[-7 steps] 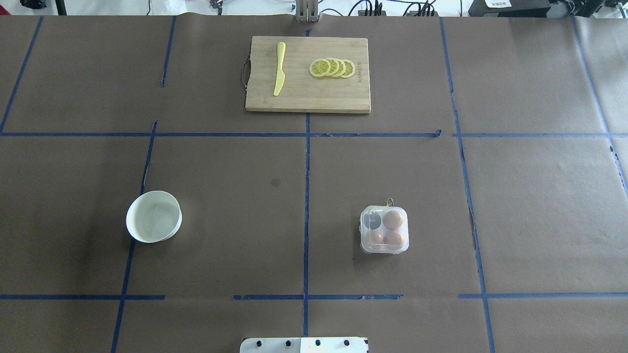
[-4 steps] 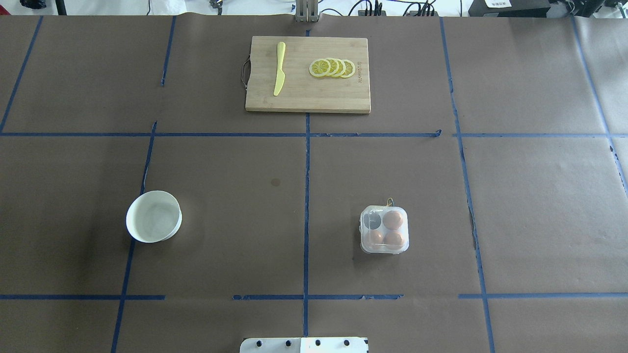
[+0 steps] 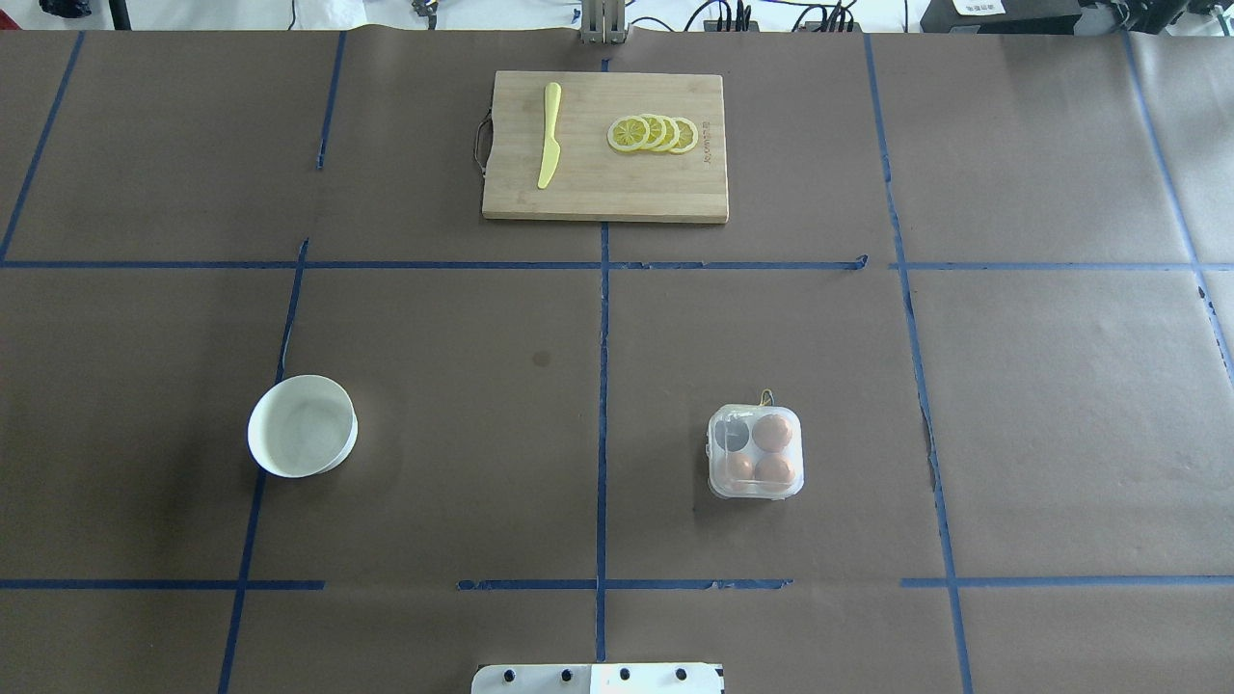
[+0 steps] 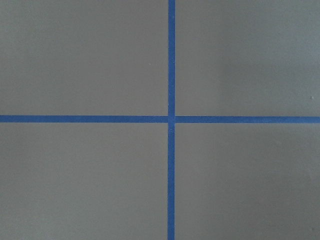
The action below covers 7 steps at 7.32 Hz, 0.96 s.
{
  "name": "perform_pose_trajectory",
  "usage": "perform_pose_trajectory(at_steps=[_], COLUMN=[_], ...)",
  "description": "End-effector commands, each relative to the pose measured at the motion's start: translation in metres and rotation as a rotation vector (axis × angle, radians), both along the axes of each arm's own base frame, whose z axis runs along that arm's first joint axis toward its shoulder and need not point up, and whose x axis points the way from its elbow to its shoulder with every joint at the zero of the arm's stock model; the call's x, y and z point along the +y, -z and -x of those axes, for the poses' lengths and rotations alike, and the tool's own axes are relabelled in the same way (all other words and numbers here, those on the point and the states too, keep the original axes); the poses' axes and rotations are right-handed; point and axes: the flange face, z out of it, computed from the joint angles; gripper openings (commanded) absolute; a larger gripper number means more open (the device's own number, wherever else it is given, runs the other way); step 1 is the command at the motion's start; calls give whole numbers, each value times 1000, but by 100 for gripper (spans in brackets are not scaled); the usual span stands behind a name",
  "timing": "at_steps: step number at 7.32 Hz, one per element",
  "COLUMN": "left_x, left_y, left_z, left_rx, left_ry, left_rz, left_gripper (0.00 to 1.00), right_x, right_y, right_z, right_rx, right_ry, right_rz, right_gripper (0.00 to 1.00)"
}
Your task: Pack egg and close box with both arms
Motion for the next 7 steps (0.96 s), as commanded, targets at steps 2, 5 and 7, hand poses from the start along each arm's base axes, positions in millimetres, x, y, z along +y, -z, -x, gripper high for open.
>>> perform_pose_trajectory(at_steps=[2, 5, 7], left_x=[0, 0, 0], left_y=[0, 1, 2], left_z=[0, 0, 0], left_rx=[-1, -1, 1], left_ry=[0, 0, 0], left_rz=[-1, -3, -4], left_gripper=[100, 100, 100], right_x=[5, 3, 2], right_y=[-1, 3, 4], right_z=[0, 2, 2], right_rx=[2, -31, -32], right_ry=[-83, -85, -85], right_rz=[-17, -18, -20], right_gripper=[100, 100, 100])
